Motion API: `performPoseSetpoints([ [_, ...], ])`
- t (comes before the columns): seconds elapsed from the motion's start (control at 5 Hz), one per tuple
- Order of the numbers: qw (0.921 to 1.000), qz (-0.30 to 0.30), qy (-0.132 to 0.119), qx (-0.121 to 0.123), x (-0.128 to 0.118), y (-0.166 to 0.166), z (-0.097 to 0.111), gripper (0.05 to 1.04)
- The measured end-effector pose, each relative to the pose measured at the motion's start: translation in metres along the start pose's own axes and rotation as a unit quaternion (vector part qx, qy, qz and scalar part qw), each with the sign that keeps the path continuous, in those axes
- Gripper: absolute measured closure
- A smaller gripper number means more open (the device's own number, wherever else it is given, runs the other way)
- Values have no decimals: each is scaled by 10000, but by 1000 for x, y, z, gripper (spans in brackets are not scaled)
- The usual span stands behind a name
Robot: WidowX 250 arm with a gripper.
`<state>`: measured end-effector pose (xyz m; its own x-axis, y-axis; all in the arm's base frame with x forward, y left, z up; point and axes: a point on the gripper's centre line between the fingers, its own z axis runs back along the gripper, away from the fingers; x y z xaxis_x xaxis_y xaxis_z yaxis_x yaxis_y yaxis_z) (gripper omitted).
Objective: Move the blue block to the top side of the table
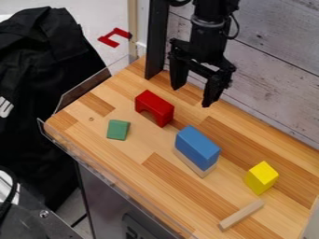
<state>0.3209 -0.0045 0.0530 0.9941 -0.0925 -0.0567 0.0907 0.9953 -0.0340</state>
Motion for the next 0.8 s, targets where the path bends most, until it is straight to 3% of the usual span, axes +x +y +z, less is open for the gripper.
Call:
performPoseSetpoints([
  [0.2, 9999, 12, 145, -13, -3, 0, -9, 82],
  [0.4, 9986, 397, 347, -29, -16, -9, -23, 82],
  [0.8, 9920, 1258, -51, 11, -19, -25, -12, 82],
])
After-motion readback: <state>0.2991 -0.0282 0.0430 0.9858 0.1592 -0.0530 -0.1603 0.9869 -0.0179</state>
